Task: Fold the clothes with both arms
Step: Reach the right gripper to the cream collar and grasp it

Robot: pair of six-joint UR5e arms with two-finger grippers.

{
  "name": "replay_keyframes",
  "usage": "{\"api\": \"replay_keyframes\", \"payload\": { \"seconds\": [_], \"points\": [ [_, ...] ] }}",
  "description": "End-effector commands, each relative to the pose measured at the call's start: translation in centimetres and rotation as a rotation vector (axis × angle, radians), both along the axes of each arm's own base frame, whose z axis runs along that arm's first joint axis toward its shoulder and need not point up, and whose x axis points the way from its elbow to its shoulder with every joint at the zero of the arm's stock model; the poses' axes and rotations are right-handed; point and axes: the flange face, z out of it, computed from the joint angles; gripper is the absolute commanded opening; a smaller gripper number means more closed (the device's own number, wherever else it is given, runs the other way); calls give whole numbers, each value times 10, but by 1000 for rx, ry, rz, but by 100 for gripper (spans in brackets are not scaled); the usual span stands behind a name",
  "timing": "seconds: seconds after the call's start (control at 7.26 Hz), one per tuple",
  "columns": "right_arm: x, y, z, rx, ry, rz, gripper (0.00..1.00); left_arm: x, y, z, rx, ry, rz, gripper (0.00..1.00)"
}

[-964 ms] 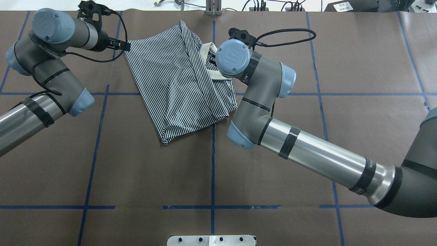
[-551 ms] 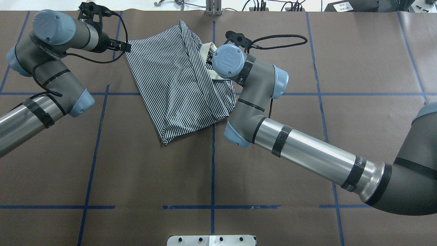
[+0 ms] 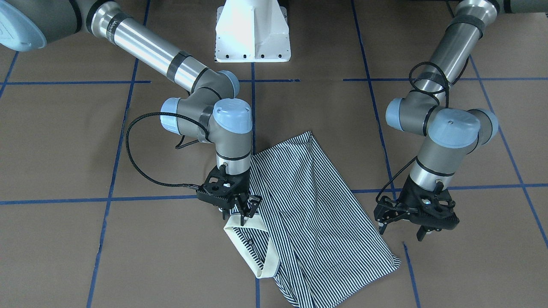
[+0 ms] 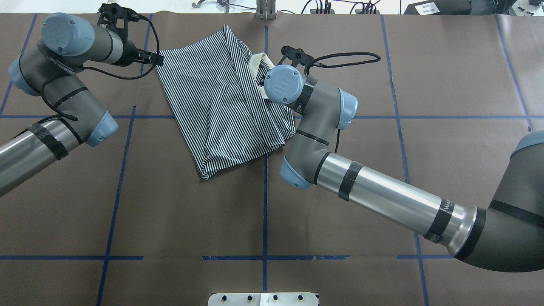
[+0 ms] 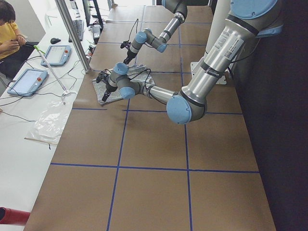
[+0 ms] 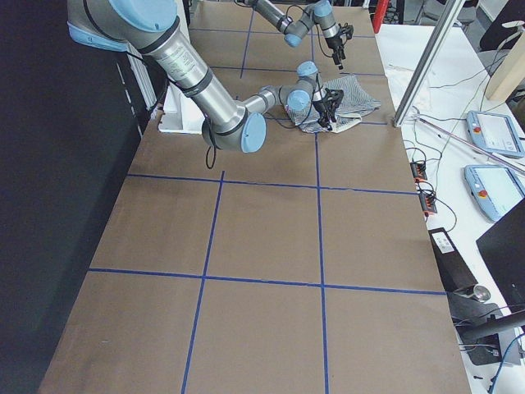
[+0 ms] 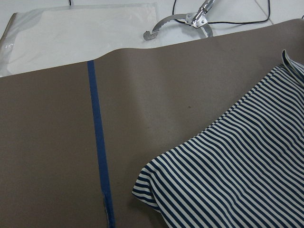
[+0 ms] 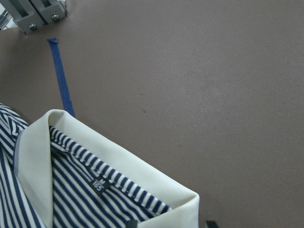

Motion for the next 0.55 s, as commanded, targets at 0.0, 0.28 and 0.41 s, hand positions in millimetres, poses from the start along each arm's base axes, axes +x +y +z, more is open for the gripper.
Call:
{"api": "replay_keyframes", "payload": {
  "seconds": [0.0, 0.28, 0.41],
  "points": [
    [-3, 4, 4, 1, 5, 2, 57, 0, 0, 0, 0, 0, 1, 100],
    [-3, 3, 5, -11, -5, 43, 29, 1, 1, -1, 1, 3, 1, 100],
    [-3, 3, 5, -16, -12, 51, 0, -1, 3, 4, -2, -1, 0, 100]
  ]
}}
